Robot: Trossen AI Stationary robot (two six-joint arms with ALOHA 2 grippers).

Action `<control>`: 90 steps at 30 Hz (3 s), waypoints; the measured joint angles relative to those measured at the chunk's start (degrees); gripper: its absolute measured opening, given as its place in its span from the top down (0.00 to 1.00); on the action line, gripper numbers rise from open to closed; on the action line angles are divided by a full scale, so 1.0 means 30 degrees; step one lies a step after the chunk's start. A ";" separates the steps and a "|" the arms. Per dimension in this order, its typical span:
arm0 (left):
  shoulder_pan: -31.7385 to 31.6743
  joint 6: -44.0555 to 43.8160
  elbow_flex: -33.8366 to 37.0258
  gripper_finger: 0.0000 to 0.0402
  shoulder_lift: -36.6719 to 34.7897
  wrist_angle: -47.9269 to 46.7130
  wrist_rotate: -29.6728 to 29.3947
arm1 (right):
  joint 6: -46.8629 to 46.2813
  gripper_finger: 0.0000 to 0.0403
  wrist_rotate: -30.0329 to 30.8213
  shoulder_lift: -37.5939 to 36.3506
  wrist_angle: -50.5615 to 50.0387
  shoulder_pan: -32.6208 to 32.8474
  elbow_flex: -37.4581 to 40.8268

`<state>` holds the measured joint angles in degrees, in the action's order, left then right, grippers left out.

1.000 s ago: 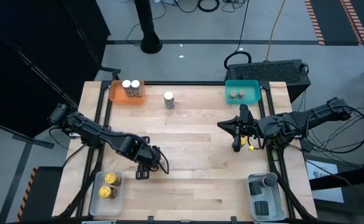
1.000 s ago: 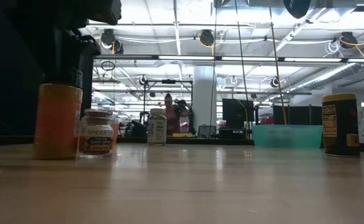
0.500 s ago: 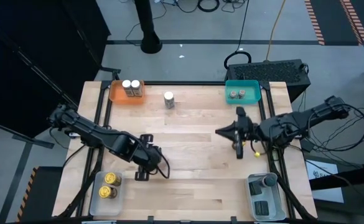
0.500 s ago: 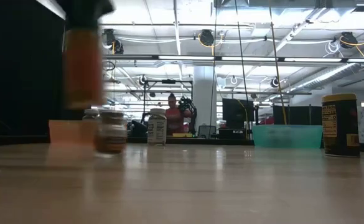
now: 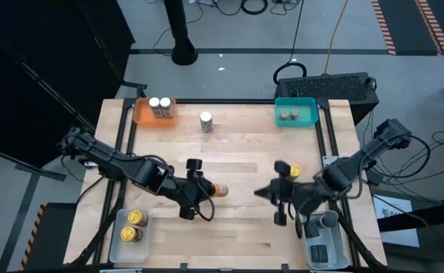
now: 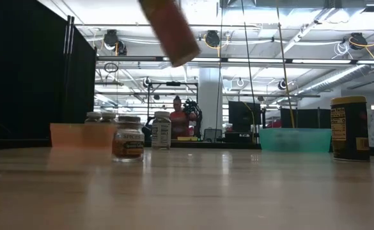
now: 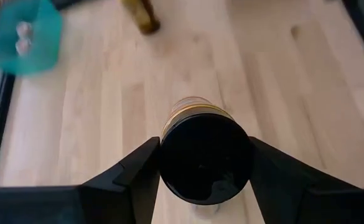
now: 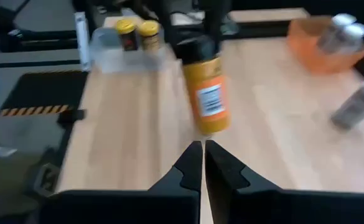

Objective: Sort spices by type
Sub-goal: Put the black seasoning bottle into the gray bin

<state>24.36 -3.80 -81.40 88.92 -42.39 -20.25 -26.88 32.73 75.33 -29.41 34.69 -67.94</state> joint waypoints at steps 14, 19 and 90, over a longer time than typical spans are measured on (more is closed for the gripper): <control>-0.0466 0.4878 0.0820 0.48 0.2613 0.7847 0.0652 | -0.1296 0.83 0.1841 0.2921 -0.0025 0.0403 0.0000; -0.0648 0.4898 0.0813 0.48 0.3010 0.8636 0.0473 | -0.1656 0.63 0.0537 0.3248 -0.0112 0.0300 0.0000; 0.2262 -0.0994 -0.3567 0.35 0.4388 -0.5808 0.0167 | -0.1144 0.51 -0.2530 0.3236 0.1792 -0.2045 0.0022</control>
<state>31.15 -6.78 -92.10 102.09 -59.81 -19.75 -30.31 25.14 85.04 -24.03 28.56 -67.88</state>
